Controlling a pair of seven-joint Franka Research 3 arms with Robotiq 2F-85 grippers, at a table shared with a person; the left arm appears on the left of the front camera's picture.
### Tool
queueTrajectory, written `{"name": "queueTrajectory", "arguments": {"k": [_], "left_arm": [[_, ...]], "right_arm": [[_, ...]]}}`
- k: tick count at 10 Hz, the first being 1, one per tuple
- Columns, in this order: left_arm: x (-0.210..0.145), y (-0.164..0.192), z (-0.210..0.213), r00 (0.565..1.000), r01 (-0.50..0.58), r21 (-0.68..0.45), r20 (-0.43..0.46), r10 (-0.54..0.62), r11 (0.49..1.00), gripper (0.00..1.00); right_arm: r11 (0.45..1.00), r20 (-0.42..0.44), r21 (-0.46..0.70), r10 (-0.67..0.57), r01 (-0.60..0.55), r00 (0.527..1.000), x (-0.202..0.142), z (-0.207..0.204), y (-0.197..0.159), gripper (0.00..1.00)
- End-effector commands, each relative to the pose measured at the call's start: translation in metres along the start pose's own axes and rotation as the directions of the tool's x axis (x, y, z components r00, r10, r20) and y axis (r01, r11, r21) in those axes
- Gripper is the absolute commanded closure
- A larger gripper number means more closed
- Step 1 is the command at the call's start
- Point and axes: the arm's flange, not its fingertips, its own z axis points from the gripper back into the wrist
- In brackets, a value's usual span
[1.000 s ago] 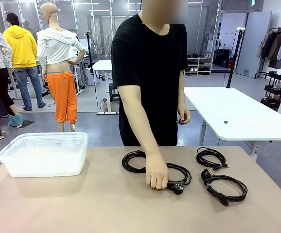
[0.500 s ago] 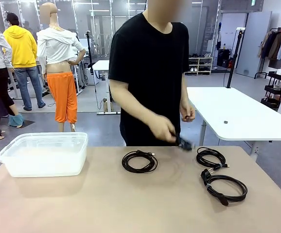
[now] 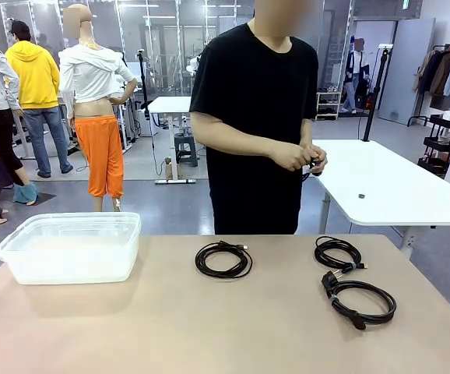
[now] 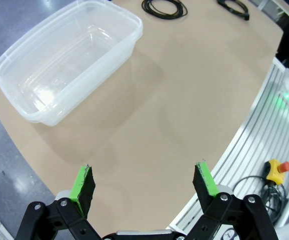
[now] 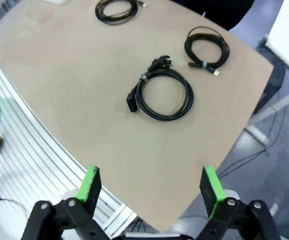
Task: Organize and store the cables.
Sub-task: Place the Power Cable into the Organizing box.
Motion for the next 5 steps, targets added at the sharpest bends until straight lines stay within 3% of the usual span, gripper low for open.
{"name": "queueTrajectory", "arguments": {"k": [1,4,5], "left_arm": [[0.0,0.0,0.0,1.0,0.005,-0.006,0.009,-0.004,1.0,0.0],[0.0,0.0,0.0,1.0,0.005,-0.006,0.009,-0.004,1.0,0.0],[0.0,0.0,0.0,1.0,0.005,-0.006,0.009,-0.004,1.0,0.0]], "right_arm": [[0.997,-0.155,-0.015,-0.079,0.078,0.985,0.05,-0.023,0.005,0.0],[0.984,-0.286,-0.063,-0.176,0.165,0.942,0.102,-0.088,0.028,0.0],[0.961,-0.31,-0.142,-0.271,0.237,0.911,0.111,-0.118,0.034,0.0]]}}
